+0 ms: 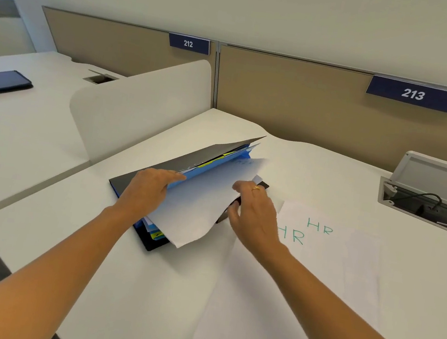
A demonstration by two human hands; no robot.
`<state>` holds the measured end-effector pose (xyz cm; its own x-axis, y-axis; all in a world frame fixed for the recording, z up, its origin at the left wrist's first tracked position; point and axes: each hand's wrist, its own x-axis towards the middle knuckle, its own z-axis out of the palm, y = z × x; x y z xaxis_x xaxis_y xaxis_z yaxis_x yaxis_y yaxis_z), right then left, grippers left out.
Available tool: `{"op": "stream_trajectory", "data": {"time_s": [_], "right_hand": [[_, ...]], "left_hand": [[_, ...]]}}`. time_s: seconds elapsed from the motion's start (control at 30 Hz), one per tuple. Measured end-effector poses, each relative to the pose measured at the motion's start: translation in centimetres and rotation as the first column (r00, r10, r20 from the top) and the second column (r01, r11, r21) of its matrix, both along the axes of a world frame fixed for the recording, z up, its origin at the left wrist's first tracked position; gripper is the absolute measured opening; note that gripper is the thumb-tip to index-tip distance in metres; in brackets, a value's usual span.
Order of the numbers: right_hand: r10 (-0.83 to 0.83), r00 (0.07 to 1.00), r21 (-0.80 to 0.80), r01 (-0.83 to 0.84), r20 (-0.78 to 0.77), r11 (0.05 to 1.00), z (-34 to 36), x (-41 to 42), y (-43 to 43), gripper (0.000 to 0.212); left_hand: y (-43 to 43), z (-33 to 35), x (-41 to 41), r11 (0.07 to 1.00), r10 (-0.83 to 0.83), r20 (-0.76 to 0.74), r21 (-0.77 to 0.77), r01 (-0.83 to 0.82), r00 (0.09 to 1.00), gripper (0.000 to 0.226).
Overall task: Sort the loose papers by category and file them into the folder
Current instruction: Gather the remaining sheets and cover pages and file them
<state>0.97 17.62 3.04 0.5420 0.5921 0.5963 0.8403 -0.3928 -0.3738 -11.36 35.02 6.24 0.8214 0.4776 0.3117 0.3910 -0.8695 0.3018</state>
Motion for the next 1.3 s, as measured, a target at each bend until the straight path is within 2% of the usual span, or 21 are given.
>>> {"op": "stream_trajectory", "data": {"time_s": [0.03, 0.1, 0.2, 0.3, 0.37, 0.43, 0.57, 0.73, 0.8, 0.87, 0.97, 1.0, 1.1, 1.17, 1.2, 1.23, 1.27, 1.3], "right_hand": [[0.061, 0.986, -0.047, -0.055, 0.153, 0.997, -0.6, 1.0, -0.2, 0.038], [0.163, 0.943, -0.228, -0.097, 0.291, 0.969, -1.5, 2.3, -0.2, 0.049], [0.363, 0.880, -0.478, -0.187, 0.308, 0.858, -1.5, 2.9, 0.6, 0.048], [0.486, 0.835, -0.623, -0.241, 0.257, 0.744, -0.9, 2.4, 2.0, 0.037], [0.479, 0.851, -0.637, -0.249, 0.216, 0.729, -0.4, 1.7, 2.8, 0.039], [0.462, 0.860, -0.600, -0.255, 0.217, 0.758, -0.4, 0.8, 3.8, 0.038], [0.456, 0.858, -0.611, -0.233, 0.237, 0.757, -1.1, -0.8, 6.0, 0.035], [0.427, 0.876, -0.680, -0.173, 0.224, 0.712, -1.7, -1.8, 7.7, 0.028], [0.413, 0.888, -0.706, -0.159, 0.203, 0.690, -1.7, -1.9, 7.9, 0.027], [0.415, 0.893, -0.712, -0.176, 0.174, 0.679, -1.7, -1.6, 7.9, 0.027], [0.418, 0.893, -0.700, -0.191, 0.168, 0.688, -2.1, -1.2, 7.4, 0.029], [0.413, 0.894, -0.699, -0.183, 0.175, 0.692, -2.2, -1.1, 7.2, 0.031], [0.397, 0.897, -0.717, -0.146, 0.194, 0.681, -2.2, -1.5, 7.1, 0.036], [0.392, 0.897, -0.732, -0.127, 0.203, 0.669, -2.0, -1.8, 7.3, 0.035], [0.390, 0.898, -0.742, -0.118, 0.204, 0.660, -2.0, -2.0, 7.5, 0.035], [0.386, 0.900, -0.751, -0.110, 0.203, 0.651, -1.9, -2.2, 7.8, 0.034], [0.380, 0.903, -0.758, -0.103, 0.200, 0.644, -1.8, -2.2, 8.0, 0.034], [0.373, 0.907, -0.761, -0.098, 0.197, 0.641, -1.7, -2.2, 8.3, 0.034]], "left_hand": [[0.0, 0.1, -0.1, 1.000, -0.007, 0.002, 0.006, 0.007, 1.000, 0.039], [0.1, 0.1, -0.2, 1.000, -0.017, 0.006, 0.011, 0.017, 1.000, 0.038], [0.1, 0.2, -0.4, 1.000, -0.018, 0.013, 0.006, 0.018, 1.000, 0.038], [0.0, 0.2, -0.5, 1.000, -0.022, 0.026, 0.009, 0.022, 0.999, 0.038], [0.1, 0.2, -0.6, 1.000, -0.029, 0.023, 0.013, 0.029, 0.999, 0.040], [0.2, 0.2, -0.8, 0.999, -0.044, 0.014, 0.011, 0.044, 0.999, 0.040], [0.2, -0.1, -1.1, 0.995, -0.090, 0.040, 0.053, 0.088, 0.995, 0.040], [0.2, -0.5, -1.3, 0.987, -0.141, 0.018, 0.077, 0.139, 0.990, 0.040], [-0.3, -0.4, -1.5, 0.988, -0.138, 0.041, 0.069, 0.135, 0.990, 0.059], [-0.3, -0.8, -1.6, 0.977, -0.124, 0.016, 0.174, 0.119, 0.992, 0.048], [0.2, -1.7, -1.5, 0.972, -0.068, -0.050, 0.224, 0.078, 0.996, 0.076], [0.2, -1.7, -1.5, 0.969, -0.059, -0.051, 0.237, 0.070, 0.997, 0.078], [0.2, -2.1, -1.1, 0.953, -0.114, 0.002, 0.282, 0.108, 0.994, 0.067], [-0.5, -1.8, -0.9, 0.933, -0.146, 0.055, 0.338, 0.120, 0.988, 0.035], [-1.1, -1.3, -1.0, 0.958, -0.145, 0.051, 0.258, 0.127, 0.988, 0.041], [-1.4, -0.9, -0.8, 0.985, -0.110, 0.054, 0.142, 0.101, 0.993, 0.063], [-1.7, -0.8, -0.8, 0.998, -0.061, -0.012, 0.024, 0.061, 0.998, 0.078], [-2.0, -0.7, -0.7, 0.999, -0.046, -0.026, -0.026, 0.045, 0.999, 0.088]]}}
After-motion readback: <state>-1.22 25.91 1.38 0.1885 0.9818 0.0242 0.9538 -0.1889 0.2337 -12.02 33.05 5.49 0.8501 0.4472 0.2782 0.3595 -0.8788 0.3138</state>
